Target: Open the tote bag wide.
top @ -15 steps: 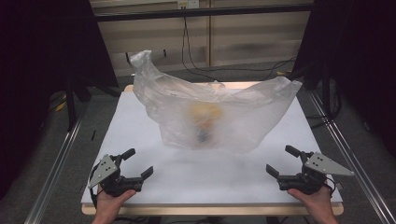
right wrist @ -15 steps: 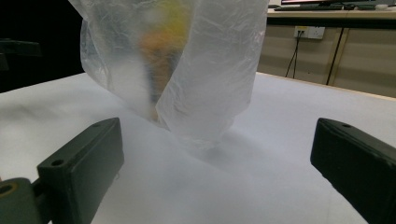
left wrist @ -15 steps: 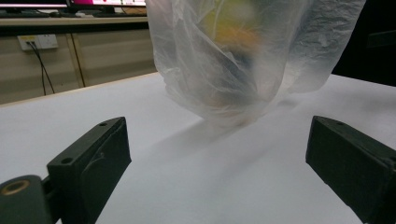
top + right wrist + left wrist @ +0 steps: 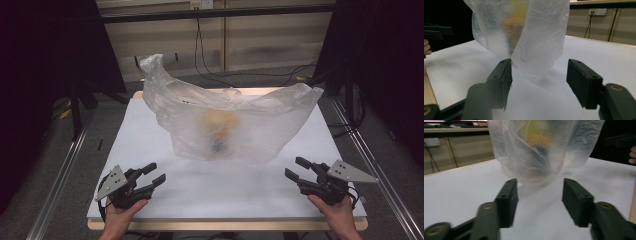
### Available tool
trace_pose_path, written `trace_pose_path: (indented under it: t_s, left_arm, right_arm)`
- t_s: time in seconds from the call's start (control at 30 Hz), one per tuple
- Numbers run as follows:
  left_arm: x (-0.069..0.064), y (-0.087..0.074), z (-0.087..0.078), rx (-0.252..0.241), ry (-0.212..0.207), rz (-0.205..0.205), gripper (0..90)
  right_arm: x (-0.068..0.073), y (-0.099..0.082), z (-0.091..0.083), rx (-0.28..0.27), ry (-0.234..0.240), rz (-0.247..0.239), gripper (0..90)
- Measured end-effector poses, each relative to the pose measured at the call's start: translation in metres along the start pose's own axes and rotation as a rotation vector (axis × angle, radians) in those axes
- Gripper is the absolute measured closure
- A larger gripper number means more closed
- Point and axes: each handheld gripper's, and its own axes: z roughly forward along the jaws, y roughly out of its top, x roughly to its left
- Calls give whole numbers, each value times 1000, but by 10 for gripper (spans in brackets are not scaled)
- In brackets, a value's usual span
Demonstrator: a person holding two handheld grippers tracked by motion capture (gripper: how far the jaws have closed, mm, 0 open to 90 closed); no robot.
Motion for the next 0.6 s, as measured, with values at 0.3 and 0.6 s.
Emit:
trace_pose_path:
  t_s: [0.3, 0.6]
  left_arm:
    - [-1, 9, 7, 59, -58, 9, 744]
    - [-6, 20, 14, 91, -118, -27, 900]
  right_arm:
    - [-1, 5, 3, -5, 63, -9, 734]
    - [2, 15, 3, 12, 109, -27, 900]
